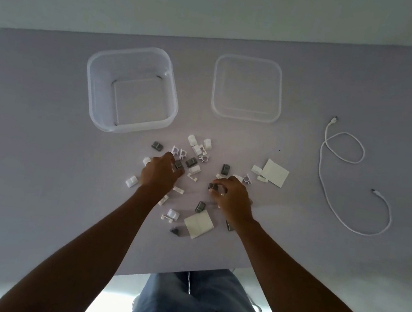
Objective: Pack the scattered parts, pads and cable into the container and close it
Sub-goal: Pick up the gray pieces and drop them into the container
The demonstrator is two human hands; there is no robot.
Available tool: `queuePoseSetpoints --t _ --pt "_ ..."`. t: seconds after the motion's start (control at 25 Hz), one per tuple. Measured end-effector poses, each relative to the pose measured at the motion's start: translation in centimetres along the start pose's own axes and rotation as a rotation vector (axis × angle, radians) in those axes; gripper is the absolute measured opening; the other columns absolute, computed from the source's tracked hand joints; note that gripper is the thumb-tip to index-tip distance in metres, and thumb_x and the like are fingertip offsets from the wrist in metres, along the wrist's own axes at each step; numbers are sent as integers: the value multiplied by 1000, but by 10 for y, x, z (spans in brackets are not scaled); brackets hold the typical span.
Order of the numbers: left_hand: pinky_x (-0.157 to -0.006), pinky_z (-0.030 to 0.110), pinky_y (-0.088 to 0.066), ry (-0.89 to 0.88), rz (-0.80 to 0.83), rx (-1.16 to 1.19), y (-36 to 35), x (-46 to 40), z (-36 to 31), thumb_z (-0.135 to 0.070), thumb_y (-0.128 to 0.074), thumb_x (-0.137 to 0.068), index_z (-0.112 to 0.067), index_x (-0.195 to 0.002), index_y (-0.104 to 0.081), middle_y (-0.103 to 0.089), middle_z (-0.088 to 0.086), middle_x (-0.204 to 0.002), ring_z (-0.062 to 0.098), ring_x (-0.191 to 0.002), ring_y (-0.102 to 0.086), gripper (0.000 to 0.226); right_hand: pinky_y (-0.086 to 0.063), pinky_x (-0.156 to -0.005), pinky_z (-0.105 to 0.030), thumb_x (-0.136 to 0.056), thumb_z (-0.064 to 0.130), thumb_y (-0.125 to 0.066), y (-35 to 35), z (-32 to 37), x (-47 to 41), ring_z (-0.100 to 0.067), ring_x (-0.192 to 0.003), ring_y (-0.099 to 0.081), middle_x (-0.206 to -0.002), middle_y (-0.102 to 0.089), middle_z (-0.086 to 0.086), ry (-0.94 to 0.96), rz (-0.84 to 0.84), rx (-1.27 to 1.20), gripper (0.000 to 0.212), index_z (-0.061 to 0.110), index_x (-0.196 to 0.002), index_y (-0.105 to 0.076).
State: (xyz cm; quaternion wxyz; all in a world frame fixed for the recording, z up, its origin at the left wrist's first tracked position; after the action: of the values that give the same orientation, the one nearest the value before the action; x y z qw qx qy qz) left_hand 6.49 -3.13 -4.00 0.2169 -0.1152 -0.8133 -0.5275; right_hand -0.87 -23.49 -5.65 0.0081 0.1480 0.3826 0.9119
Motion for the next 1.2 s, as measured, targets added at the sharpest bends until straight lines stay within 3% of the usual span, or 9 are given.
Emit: queuePoseSetpoints --t 0.2,0.36,0.48,0.6,0.84,0.96,1.04,1.12,1.2 --pt "-76 41 -53 -7 3 57 0 -11 -7 -49 -64 -86 -14 -106 -61 -67 12 -98 33 -89 -63 41 -29 -47 -24 -80 30 -75 24 15 4 -13 -55 -34 -61 -45 1 -580 107 -1245 20 12 -78 -67" --pt "-61 30 -45 7 83 235 4 -18 -12 -39 -64 -89 -9 -88 -61 -59 3 -75 17 -63 -54 30 -28 -48 -23 -88 27 -60 42 17 3 -13 -58 -37 -73 -53 -4 -592 193 -1559 18 17 -73 -62" --pt "-45 24 -25 215 359 856 11 -13 -13 -32 -49 -94 -13 -75 -56 -44 3 -57 14 -39 -35 27 -24 -47 -24 -84 24 -41 52 13 -2 -16 -59 -39 -77 -51 -8 -554 246 -1610 22 12 -75 -57" --pt "-46 20 -15 254 676 1353 23 -3 -18 -21 -34 -79 -16 -73 -47 -40 4 -60 12 -37 -24 15 -21 -45 -21 -86 27 -43 57 9 -13 -16 -54 -43 -75 -54 -8 -586 164 -1539 26 10 -72 -57" --pt "-44 19 -18 243 743 1404 32 -6 -31 -17 -36 -80 -16 -73 -46 -53 4 -67 9 -37 -26 12 -34 -41 -24 -83 36 -76 48 -1 -34 -17 -46 -43 -56 -52 -4 -525 -37 -843 39 13 -60 -55" --pt "-44 22 -18 294 558 1143 25 -16 -34 -21 -51 -91 -18 -70 -46 -42 0 -59 9 -38 -27 21 -47 -56 -29 -82 38 -76 40 -2 -45 -16 -54 -55 -61 -63 -3 -272 -136 -312 35 8 -69 -66" --pt "-45 23 -33 199 341 719 16 -26 -31 -29 -58 -93 -14 -72 -56 -49 3 -60 13 -42 -42 25 -50 -65 -30 -82 36 -75 36 3 -50 -17 -66 -62 -73 -69 -3 -197 -84 -125 29 8 -82 -71" --pt "-64 31 -52 17 113 253 7 -31 -27 -38 -61 -88 -16 -79 -62 -62 4 -73 22 -65 -61 23 -48 -65 -28 -81 34 -74 31 6 -56 -20 -70 -64 -77 -71 -5 -191 -27 -1 26 8 -84 -71" --pt "-74 36 -53 -56 51 66 3 -29 -30 -47 -64 -83 -24 -89 -63 -66 3 -89 27 -83 -64 24 -42 -61 -24 -80 30 -72 25 7 -59 -21 -70 -65 -77 -71 -6 -171 -16 81 21 9 -81 -70"
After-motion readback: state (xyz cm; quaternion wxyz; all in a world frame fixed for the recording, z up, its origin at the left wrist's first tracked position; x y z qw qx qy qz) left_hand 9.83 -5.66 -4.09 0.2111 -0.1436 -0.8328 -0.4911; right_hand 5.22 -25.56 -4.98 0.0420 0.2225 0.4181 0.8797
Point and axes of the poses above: each hand's wrist, its own x-axis away from the middle knuckle, its own y-axis out of the back of the hand, z = x × y, the point moved 1 cm from there along -x, towards the middle knuckle
